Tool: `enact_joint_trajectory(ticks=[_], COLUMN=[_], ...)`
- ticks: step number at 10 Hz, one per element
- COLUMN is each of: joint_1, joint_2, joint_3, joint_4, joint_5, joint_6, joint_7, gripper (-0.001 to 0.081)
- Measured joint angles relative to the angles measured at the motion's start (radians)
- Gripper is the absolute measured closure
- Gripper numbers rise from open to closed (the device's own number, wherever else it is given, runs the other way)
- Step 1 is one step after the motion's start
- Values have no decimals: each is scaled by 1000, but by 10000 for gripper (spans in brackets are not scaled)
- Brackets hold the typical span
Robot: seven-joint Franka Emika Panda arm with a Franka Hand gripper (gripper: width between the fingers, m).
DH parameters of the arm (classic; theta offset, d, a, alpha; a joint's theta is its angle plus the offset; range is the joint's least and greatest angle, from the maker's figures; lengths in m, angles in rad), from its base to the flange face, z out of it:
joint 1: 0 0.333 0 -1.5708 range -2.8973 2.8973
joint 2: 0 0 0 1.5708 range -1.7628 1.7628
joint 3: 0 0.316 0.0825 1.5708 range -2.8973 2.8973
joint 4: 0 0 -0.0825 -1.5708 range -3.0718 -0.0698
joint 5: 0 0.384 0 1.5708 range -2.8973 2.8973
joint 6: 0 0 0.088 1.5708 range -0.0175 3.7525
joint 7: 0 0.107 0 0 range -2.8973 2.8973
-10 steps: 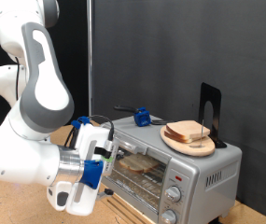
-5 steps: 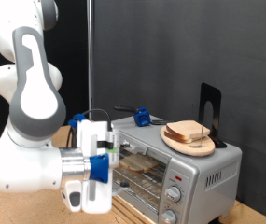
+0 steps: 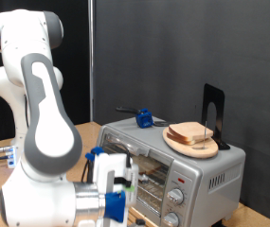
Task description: Make a piece of toast with the oven
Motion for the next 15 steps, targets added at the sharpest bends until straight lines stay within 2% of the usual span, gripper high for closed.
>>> enact_joint_trajectory(ticks=[3,6,10,13,15], joint_1=[0,5,45,79,87], joint_2=[111,163,200,202,202], joint_3=[-1,2,3,8,9], joint_4=[129,200,246,246,240], joint_5=[-51,-94,-116,-116,-116], joint_6=[-17,-60,-57,-57,-55], joint_7=[90,111,93,40,20], gripper=[-2,-2,-2,-2,-2])
